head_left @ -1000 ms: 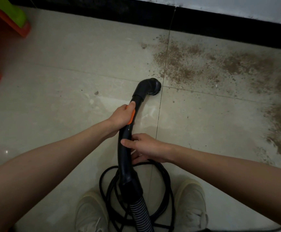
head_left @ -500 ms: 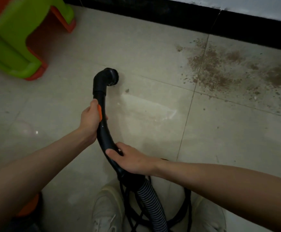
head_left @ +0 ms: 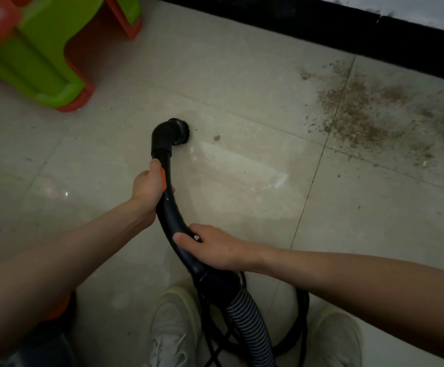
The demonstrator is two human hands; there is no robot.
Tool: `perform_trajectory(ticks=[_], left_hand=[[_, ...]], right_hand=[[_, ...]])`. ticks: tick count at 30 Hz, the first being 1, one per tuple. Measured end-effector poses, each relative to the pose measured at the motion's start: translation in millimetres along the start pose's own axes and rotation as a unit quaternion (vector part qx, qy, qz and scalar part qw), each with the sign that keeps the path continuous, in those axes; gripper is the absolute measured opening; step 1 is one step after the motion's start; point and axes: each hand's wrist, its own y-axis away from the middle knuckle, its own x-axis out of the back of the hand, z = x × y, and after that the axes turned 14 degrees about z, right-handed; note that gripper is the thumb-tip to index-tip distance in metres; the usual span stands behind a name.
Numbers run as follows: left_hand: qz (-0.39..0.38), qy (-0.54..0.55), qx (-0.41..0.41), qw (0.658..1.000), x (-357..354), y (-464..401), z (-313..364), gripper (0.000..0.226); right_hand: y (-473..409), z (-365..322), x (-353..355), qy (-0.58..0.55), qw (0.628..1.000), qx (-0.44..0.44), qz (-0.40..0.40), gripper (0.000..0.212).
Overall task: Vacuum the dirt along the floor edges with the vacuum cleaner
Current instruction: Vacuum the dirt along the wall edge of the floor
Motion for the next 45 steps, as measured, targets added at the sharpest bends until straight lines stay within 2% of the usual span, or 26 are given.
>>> perform_trajectory(ticks=[4,9,15,19,25,31,34,38,42,45], left_hand=[[-0.029,-0.047,-0.036,0.998,-19.3,19.8,-2.7,0.034],[-0.051,-0.064,-0.055,0.995,-37.1,34.5,-4.2,0.036],[-0.031,-0.073,-0.067,0.995,-35.2,22.1,7.6,0.038],[-0.014,-0.033,-0.035,0.999,-25.4,-3.7,33.8,0.035],[-0.067,0.02,0.007,0.998,-49.3,11.3,38.4,0.037],[-0.104,0.032,0.009,0.994,-85.1,38.6,40.2,0.045],[-0.087,0.0,-0.004,0.996,-89.0,44.5,31.3,0.047],[-0.077,0.039,0.023,0.996,-78.6,46.0,31.8,0.037],[-0.148,0.073,0.081,0.983,-70.0,50.4,39.6,0.031],[-0.166,0.031,0.049,0.984,-68.5,50.0,49.5,0.03]], right_hand=[[15.1,13.6,9.0,-0.024,0.999,-0.022,-0.013,0.041],[27.1,28.6,16.9,-0.055,0.998,-0.038,0.006,0.03],[16.0,11.0,17.9,-0.051,0.998,-0.029,0.009,0.047],[-5.5,-13.2,20.0,-0.048,0.998,-0.003,0.039,0.042],[0.4,0.5,42.0,-0.02,0.997,-0.019,0.078,0.039],[24.2,17.1,77.7,-0.032,0.994,-0.038,0.097,0.042],[41.6,21.3,86.0,-0.062,0.993,-0.047,0.088,0.042],[49.1,17.3,88.0,-0.169,0.983,-0.065,0.039,0.039],[48.6,12.3,86.6,-0.235,0.968,-0.092,0.018,0.037],[48.1,10.4,82.2,-0.263,0.958,-0.109,0.024,0.04]])
